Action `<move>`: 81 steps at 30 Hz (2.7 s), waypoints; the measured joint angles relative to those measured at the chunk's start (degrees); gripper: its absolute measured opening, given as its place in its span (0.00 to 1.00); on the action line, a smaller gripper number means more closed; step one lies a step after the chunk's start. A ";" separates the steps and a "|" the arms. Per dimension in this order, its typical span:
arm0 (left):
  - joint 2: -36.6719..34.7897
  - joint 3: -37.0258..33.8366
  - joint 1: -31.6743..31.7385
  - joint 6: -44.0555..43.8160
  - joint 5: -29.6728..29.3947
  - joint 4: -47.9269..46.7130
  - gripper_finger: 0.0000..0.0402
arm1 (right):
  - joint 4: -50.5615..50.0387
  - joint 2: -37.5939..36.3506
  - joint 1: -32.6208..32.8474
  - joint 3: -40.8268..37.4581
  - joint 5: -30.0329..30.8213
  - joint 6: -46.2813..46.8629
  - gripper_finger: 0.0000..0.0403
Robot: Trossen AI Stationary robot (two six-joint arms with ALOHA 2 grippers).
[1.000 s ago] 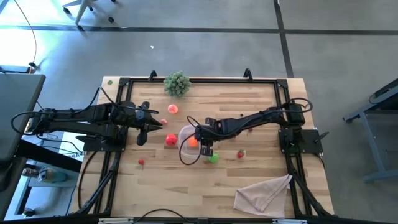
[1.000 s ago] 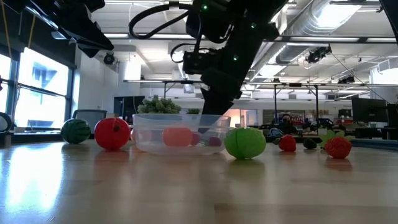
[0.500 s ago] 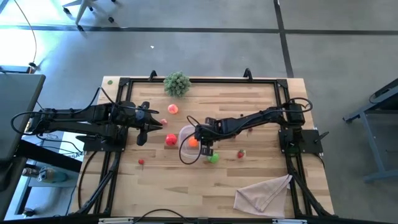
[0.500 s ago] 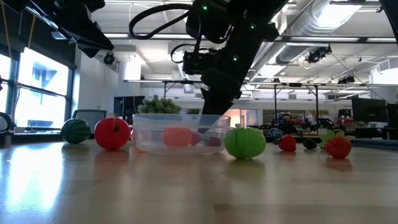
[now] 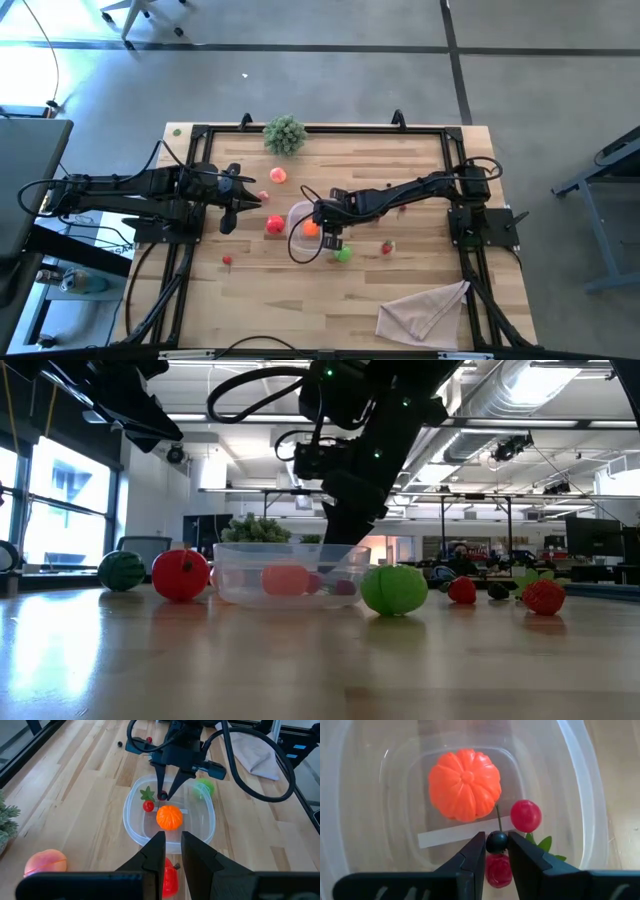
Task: Pick and placing Produce into tupperware
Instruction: Put the top blueberry into the transparent bin, then put the blueberry into the transparent bin
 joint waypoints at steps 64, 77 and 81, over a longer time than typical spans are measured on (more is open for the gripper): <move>-0.02 0.00 0.00 -0.01 0.01 -0.11 0.13 | -9.19 -46.53 -9.25 -40.14 18.26 33.91 0.34; -0.02 0.00 0.00 -0.01 0.00 -0.10 0.13 | 5.26 -46.45 -19.51 -47.74 11.90 31.30 0.40; -0.02 0.00 0.00 -0.02 0.01 -0.11 0.13 | 6.68 -43.89 -20.69 -47.74 11.64 31.01 0.47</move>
